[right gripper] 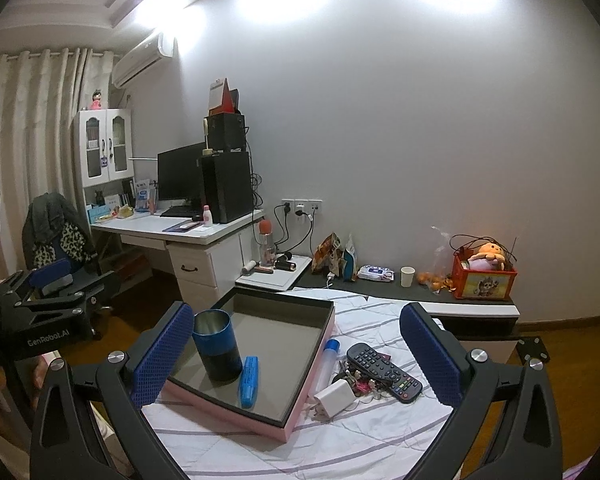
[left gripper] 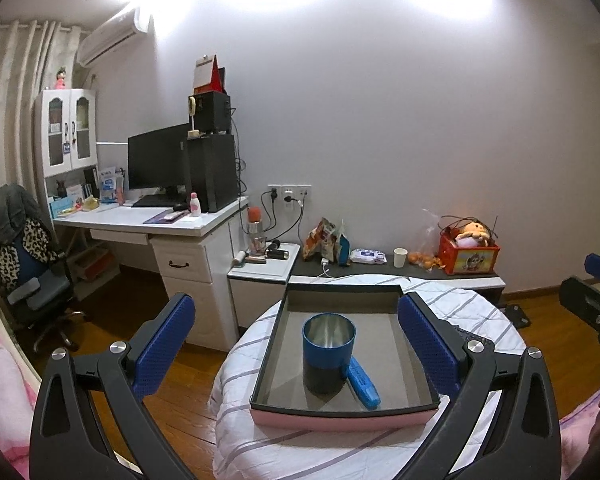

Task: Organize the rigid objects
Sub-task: 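Move both tools toward the pink-sided tray on the bed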

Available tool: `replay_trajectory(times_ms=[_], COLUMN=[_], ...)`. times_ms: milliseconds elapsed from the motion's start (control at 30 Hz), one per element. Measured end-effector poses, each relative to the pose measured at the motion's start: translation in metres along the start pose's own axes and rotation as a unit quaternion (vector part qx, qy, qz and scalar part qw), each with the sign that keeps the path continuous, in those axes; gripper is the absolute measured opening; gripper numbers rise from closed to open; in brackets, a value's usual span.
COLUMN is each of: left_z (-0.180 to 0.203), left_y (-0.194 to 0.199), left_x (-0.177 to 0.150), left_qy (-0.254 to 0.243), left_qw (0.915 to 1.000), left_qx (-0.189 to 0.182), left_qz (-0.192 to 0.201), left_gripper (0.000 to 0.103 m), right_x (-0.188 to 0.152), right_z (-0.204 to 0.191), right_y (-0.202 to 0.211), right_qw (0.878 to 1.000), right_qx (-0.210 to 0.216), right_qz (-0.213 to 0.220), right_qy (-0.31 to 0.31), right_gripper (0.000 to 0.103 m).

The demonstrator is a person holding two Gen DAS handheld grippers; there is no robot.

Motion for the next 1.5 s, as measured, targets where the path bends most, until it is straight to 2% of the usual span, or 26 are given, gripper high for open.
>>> replay_trajectory(times_ms=[967, 1500], left_z=[-0.005, -0.004], left_y=[-0.015, -0.034], left_x=[-0.014, -0.03], left_qy=[-0.003, -0.021], left_qw=[0.9998, 0.9983], left_qx=[0.004, 0.008], left_qz=[-0.02, -0.053], left_gripper=[0.103, 0.103], right_x=[-0.01, -0.027], right_z=[-0.001, 0.004], right_y=[-0.013, -0.03], right_qw=[1.0, 0.998], right_qx=[0.002, 0.002], right_qz=[-0.026, -0.056], right_qy=[-0.003, -0.01], right_gripper=[0.103, 0.103])
Point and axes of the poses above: each gripper's, at about its wrist camera, not at the fingertips, and y roughly against the way its jaws point, z to its right, x to its top, the point moved 4 cm from there along -y, roughly the way its jaws point, and after that the axes turned 9 degrees about z, right-handed, at the moved point
